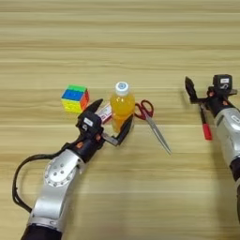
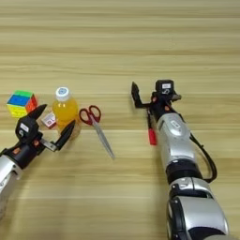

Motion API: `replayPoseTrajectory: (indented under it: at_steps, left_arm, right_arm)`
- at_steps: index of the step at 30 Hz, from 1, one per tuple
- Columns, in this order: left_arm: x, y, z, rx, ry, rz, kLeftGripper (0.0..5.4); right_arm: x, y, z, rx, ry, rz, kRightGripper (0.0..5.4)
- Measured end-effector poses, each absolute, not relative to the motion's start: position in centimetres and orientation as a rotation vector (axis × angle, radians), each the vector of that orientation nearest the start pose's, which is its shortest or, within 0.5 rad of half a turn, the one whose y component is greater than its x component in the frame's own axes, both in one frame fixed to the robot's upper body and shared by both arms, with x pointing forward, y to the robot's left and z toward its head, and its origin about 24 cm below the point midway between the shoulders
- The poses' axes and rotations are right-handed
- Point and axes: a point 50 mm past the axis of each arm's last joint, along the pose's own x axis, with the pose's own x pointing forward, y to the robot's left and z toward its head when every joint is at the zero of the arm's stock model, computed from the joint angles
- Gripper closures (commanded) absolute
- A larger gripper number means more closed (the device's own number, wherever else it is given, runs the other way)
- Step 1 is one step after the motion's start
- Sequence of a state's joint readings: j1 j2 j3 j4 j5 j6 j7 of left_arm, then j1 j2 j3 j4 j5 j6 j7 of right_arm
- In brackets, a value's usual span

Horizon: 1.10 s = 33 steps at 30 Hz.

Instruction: Move the objects on the table

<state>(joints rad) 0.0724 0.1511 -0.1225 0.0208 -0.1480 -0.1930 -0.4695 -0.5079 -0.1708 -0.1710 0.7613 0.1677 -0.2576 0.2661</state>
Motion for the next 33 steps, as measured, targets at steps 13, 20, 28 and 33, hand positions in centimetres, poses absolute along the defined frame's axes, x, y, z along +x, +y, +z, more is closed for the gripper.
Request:
replayPoseTrajectory:
  at_steps: [13,20,28,33]
  left_arm:
    - [21.6,14.1,3.8,0.005,-0.080,-0.640,0.02]
    - [21.4,15.7,3.9,0.048,-0.075,-0.618,0.02]
    - [20.8,16.6,3.6,0.059,-0.061,-0.620,0.02]
    - [20.9,17.7,3.8,0.068,-0.069,-0.589,0.02]
  right_arm:
    - [33.9,-19.3,4.7,0.060,-0.035,0.117,0.00]
    - [33.9,-19.4,4.6,0.062,-0.030,0.114,0.00]
    - [34.1,-19.3,4.9,0.061,-0.040,0.115,0.00]
    - [34.1,-19.4,4.9,0.061,-0.040,0.114,0.00]
